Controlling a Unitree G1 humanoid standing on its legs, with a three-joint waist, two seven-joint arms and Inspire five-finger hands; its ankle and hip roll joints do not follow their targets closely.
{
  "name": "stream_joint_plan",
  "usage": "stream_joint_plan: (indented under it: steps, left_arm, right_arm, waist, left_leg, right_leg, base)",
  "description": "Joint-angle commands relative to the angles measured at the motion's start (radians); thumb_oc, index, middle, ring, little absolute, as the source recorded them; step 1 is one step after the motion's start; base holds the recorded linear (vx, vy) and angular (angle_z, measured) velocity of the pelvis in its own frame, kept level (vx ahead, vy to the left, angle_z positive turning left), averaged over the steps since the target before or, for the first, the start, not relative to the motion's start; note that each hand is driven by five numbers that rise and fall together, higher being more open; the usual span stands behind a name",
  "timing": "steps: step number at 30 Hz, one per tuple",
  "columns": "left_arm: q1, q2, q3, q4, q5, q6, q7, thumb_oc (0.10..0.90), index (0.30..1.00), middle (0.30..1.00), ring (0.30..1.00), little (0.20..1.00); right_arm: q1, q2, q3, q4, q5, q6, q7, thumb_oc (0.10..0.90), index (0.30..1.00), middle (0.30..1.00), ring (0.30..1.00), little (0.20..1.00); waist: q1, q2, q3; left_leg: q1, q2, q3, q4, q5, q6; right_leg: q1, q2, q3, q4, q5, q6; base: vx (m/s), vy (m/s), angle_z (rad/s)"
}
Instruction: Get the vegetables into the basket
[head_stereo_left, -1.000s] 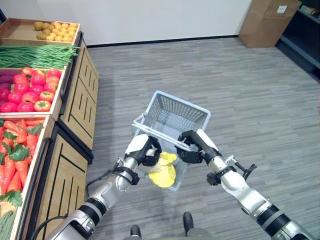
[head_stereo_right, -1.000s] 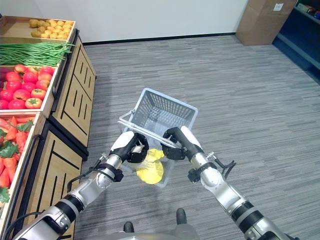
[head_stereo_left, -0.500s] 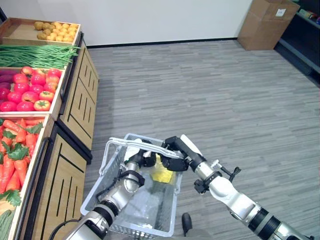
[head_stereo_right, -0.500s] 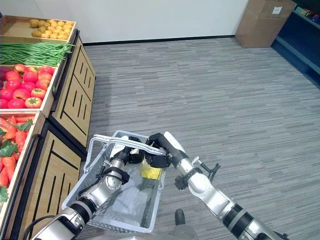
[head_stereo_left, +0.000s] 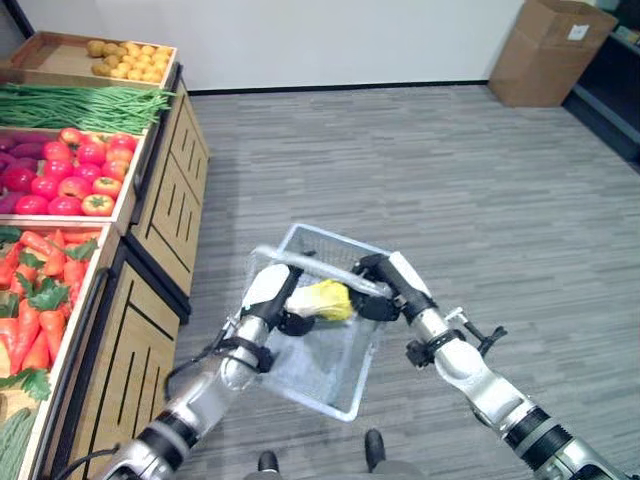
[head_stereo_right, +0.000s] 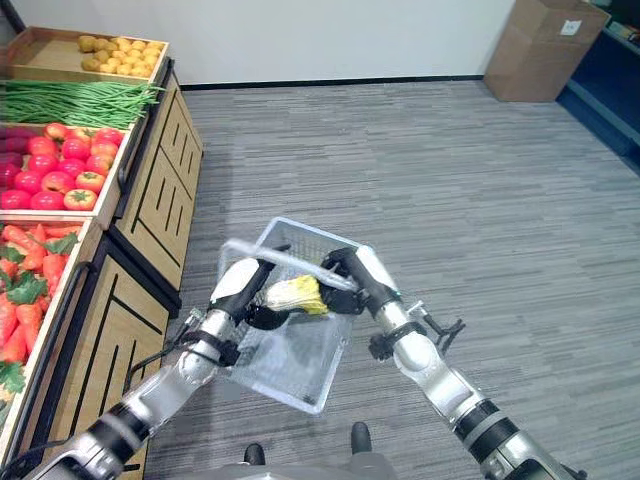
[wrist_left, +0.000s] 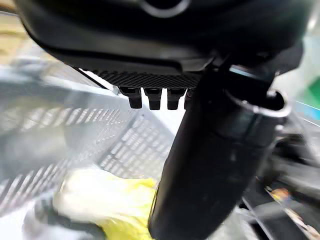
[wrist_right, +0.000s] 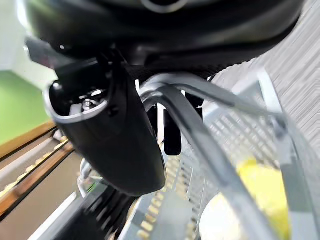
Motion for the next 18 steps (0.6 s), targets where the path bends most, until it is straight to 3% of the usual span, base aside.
stream_joint_plan:
  steps: [1, 4, 10, 12, 13, 15, 18]
  left_arm:
    - [-0.043, 0.044, 0.002, -0.039, -0.261, -0.144, -0.12, 0.9, 1.0, 1.0, 1.0, 1.0]
    - [0.026, 0.113, 0.011, -0.082, -0.455, -0.163, -0.208, 0.9, 1.0, 1.0, 1.0, 1.0]
    - [0.159, 0.14, 0.077, -0.005, -0.594, -0.145, -0.248, 0.9, 1.0, 1.0, 1.0, 1.0]
    - [0.214, 0.122, 0.131, 0.07, -0.554, -0.143, -0.22, 0.9, 1.0, 1.0, 1.0, 1.0]
    - [0.25, 0.048, 0.189, 0.244, -0.491, -0.127, -0.176, 0.9, 1.0, 1.0, 1.0, 1.0]
    - [0.248, 0.022, 0.205, 0.304, -0.453, -0.119, -0.156, 0.9, 1.0, 1.0, 1.0, 1.0]
    - [0.235, -0.059, 0.248, 0.486, -0.286, -0.09, -0.086, 0.9, 1.0, 1.0, 1.0, 1.0]
  right_arm:
    - [-0.084, 0.04, -0.108, -0.041, -0.022, -0.102, -0.089, 0.4, 0.3, 0.3, 0.3, 0.3]
    - [-0.079, 0.031, -0.131, 0.045, -0.03, -0.093, -0.095, 0.4, 0.3, 0.3, 0.3, 0.3]
    - [-0.048, 0.001, -0.157, 0.185, -0.07, -0.076, -0.095, 0.4, 0.3, 0.3, 0.3, 0.3]
    - [-0.025, 0.005, -0.184, 0.266, -0.06, -0.076, -0.103, 0.4, 0.3, 0.3, 0.3, 0.3]
    - [0.011, 0.013, -0.216, 0.346, -0.058, -0.075, -0.11, 0.4, 0.3, 0.3, 0.3, 0.3]
    - [0.024, 0.017, -0.227, 0.365, -0.062, -0.071, -0.112, 0.4, 0.3, 0.3, 0.3, 0.3]
    - [0.057, 0.033, -0.265, 0.44, -0.058, -0.071, -0.118, 0.4, 0.3, 0.3, 0.3, 0.3]
  waist:
    - [0.011, -0.001, -0.071]
    - [0.016, 0.0, -0.074]
    - [0.031, -0.001, -0.071]
    - [0.037, -0.002, -0.066]
    - [0.041, -0.004, -0.064]
    - [0.041, -0.004, -0.062]
    - [0.041, -0.006, -0.06]
  left_leg:
    - [-0.037, -0.015, -0.052, 0.002, -0.025, -0.005]
    - [-0.037, -0.018, -0.057, 0.002, -0.025, -0.006]
    - [-0.039, -0.024, -0.068, 0.002, -0.021, -0.005]
    - [-0.044, -0.025, -0.075, 0.002, -0.018, -0.004]
    - [-0.048, -0.027, -0.084, 0.002, -0.013, -0.003]
    - [-0.049, -0.027, -0.086, 0.002, -0.012, -0.003]
    - [-0.054, -0.026, -0.091, 0.002, -0.009, -0.004]
  right_leg:
    - [0.027, -0.037, -0.098, 0.0, -0.023, 0.028]
    - [0.03, -0.038, -0.098, 0.0, -0.024, 0.028]
    - [0.032, -0.037, -0.104, 0.0, -0.022, 0.029]
    - [0.033, -0.038, -0.109, 0.0, -0.022, 0.029]
    - [0.033, -0.038, -0.115, 0.0, -0.022, 0.027]
    - [0.033, -0.038, -0.118, 0.0, -0.023, 0.027]
    - [0.034, -0.038, -0.123, 0.0, -0.024, 0.025]
  base:
    - [0.01, 0.009, 0.08]
    - [0.01, 0.0, 0.09]
    - [0.0, 0.001, 0.03]
    - [-0.01, -0.005, 0.03]
    - [-0.02, -0.009, 0.07]
    - [-0.02, -0.006, 0.13]
    - [-0.01, -0.011, 0.11]
